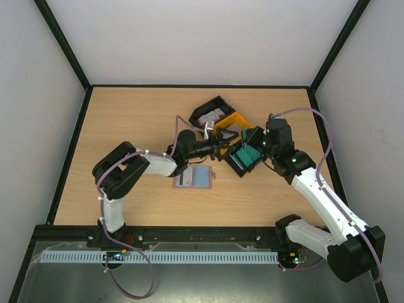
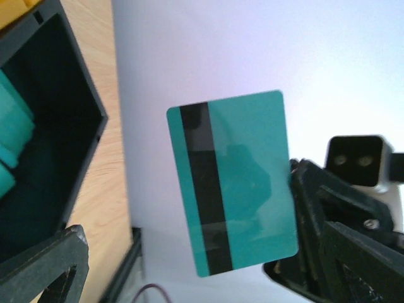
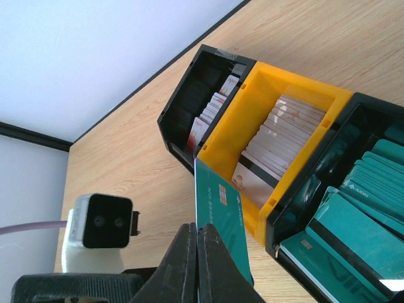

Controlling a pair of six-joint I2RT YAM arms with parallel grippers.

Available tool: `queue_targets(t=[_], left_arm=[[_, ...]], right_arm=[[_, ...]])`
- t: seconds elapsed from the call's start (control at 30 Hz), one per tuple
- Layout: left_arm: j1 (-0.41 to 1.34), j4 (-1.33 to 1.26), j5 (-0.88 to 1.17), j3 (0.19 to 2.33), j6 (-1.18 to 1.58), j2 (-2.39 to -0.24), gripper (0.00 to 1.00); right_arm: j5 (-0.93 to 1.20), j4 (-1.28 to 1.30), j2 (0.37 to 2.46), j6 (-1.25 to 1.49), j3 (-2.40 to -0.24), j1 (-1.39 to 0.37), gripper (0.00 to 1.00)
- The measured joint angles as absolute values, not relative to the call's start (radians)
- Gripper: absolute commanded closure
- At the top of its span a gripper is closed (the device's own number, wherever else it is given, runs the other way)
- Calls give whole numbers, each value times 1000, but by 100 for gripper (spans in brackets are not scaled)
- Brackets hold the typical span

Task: Put the credit cards into the card holder
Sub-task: Pick up the credit card from the storage box.

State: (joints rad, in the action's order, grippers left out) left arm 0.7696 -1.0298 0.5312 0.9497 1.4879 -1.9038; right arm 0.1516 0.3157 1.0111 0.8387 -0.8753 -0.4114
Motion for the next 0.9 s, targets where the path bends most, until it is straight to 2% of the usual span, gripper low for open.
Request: queue_targets(t=[0.17, 0.33, 0.47, 0.8, 0.9], left_arm=[[769, -1259, 514, 926, 1746, -1993, 0], [774, -1326, 481, 923, 1899, -2063, 3], [777, -1352, 464, 929, 1959, -2074, 7], [792, -1368, 445, 981, 2033, -2097, 10], [796, -1370, 440, 989, 2044, -2097, 14]], right_arm=[[170, 310, 1011, 860, -875, -411, 98], [184, 300, 1011, 872, -875, -411, 98], [194, 299, 1011, 881, -875, -411, 98], [213, 277, 1012, 894, -863, -411, 98], [219, 276, 1015, 899, -858, -411, 98]])
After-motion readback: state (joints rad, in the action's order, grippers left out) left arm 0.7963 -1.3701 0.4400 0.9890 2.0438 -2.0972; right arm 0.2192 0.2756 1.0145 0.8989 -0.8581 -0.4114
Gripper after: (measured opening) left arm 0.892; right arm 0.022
